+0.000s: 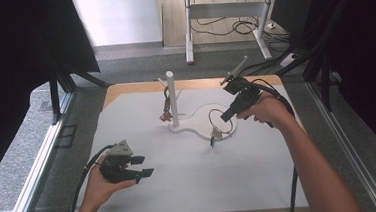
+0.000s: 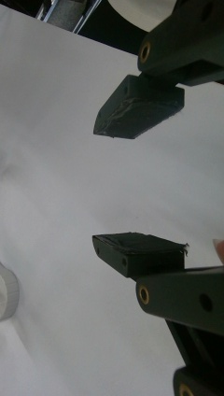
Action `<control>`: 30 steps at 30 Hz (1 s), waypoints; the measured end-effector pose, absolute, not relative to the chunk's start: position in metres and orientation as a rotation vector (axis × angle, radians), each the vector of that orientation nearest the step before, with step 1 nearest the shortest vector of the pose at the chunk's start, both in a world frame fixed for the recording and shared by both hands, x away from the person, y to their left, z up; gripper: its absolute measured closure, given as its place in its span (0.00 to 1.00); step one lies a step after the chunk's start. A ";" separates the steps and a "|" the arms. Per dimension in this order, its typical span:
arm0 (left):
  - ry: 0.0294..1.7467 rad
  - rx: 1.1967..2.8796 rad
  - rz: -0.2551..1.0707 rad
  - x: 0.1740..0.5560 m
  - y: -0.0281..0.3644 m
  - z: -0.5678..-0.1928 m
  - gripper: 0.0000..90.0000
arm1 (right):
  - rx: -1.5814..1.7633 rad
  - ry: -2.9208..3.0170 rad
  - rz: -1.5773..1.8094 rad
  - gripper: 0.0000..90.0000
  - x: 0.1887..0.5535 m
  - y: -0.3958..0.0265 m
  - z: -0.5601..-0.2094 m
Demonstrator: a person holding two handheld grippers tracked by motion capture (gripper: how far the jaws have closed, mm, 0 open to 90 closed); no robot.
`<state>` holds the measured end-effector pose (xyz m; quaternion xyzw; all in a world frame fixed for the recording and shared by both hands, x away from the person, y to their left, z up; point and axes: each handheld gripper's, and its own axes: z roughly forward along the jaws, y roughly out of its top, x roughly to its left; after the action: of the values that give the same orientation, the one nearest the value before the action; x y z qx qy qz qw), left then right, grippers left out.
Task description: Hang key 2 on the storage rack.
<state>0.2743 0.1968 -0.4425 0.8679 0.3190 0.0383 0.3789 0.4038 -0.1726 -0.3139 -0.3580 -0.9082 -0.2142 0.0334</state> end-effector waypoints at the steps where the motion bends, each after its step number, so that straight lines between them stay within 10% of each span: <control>1: 0.815 2.217 0.097 0.274 0.197 -0.443 0.46 | -1.099 -2.791 -0.661 0.97 0.405 -0.171 -0.313; 30: 0.794 2.189 0.091 0.271 0.201 -0.438 0.46 | -1.151 -2.748 -0.700 0.97 0.458 -0.140 -0.318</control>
<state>0.2706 0.2006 -0.4383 0.8631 0.3132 0.0359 0.3945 0.4582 -0.1404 -0.3178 -0.3758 -0.8972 -0.2284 0.0406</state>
